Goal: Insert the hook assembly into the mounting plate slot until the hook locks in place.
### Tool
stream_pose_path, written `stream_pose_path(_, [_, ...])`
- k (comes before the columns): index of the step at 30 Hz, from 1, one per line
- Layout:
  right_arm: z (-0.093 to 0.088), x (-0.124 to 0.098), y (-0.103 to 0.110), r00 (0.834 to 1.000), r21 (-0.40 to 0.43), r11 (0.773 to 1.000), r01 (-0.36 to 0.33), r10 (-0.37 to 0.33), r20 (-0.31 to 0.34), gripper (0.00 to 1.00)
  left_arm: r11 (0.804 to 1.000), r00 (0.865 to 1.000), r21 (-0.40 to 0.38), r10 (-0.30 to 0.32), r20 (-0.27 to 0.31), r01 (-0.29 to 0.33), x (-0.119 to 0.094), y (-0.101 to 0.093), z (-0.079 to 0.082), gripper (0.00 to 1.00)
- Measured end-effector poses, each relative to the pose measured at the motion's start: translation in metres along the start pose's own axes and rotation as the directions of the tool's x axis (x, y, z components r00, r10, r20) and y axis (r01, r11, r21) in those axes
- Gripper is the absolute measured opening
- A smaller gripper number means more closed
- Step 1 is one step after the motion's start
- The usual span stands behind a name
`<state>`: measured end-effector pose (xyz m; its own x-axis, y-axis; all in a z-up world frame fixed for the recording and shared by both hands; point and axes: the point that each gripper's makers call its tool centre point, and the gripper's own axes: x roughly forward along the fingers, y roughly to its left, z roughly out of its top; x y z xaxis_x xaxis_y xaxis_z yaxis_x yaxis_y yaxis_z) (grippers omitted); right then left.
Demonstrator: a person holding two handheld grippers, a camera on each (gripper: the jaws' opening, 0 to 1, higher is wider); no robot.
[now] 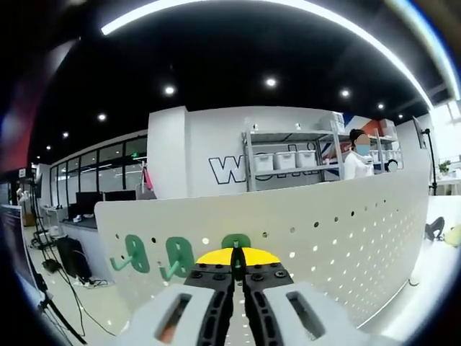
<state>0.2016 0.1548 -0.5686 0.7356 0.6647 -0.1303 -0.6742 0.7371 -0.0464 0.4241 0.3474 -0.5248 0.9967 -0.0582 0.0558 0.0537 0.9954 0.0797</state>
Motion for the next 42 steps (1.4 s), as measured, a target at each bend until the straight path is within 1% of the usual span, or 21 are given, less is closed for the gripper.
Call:
stream_pose_path(4, [0.000, -0.001, -0.001, 1.000, 0.000, 1.000, 0.004, -0.004, -0.003, 0.86, 1.000, 1.000, 0.005, -0.008, -0.007, 0.008, 0.000, 0.001, -0.001, 0.04])
stream_pose_path(8, [0.000, 0.000, 0.001, 1.000, -0.002, 1.000, 0.001, -0.001, -0.004, 0.86, 1.000, 1.000, 0.003, -0.015, -0.017, 0.015, -0.001, 0.001, -0.004, 0.11])
stream_pose_path(12, [0.000, 0.001, 0.002, 1.000, -0.004, 1.000, -0.001, 0.001, -0.005, 0.86, 1.000, 1.000, 0.001, -0.024, -0.010, 0.024, 0.000, 0.000, -0.003, 0.15])
stream_pose_path(22, [0.002, 0.000, 0.004, 1.000, -0.007, 1.000, -0.002, 0.002, -0.006, 0.86, 0.999, 0.999, -0.010, -0.037, -0.004, 0.037, -0.004, -0.001, -0.001, 0.21])
stream_pose_path(29, [0.005, -0.001, 0.007, 1.000, -0.013, 1.000, -0.007, 0.007, -0.002, 0.86, 0.999, 0.999, -0.022, -0.049, 0.002, 0.049, -0.010, 0.001, 0.002, 0.23])
stream_pose_path(42, [0.011, -0.005, 0.012, 1.000, -0.026, 1.000, -0.007, 0.007, 0.010, 0.86, 0.996, 0.996, -0.031, -0.084, 0.024, 0.085, -0.032, -0.005, 0.013, 0.25])
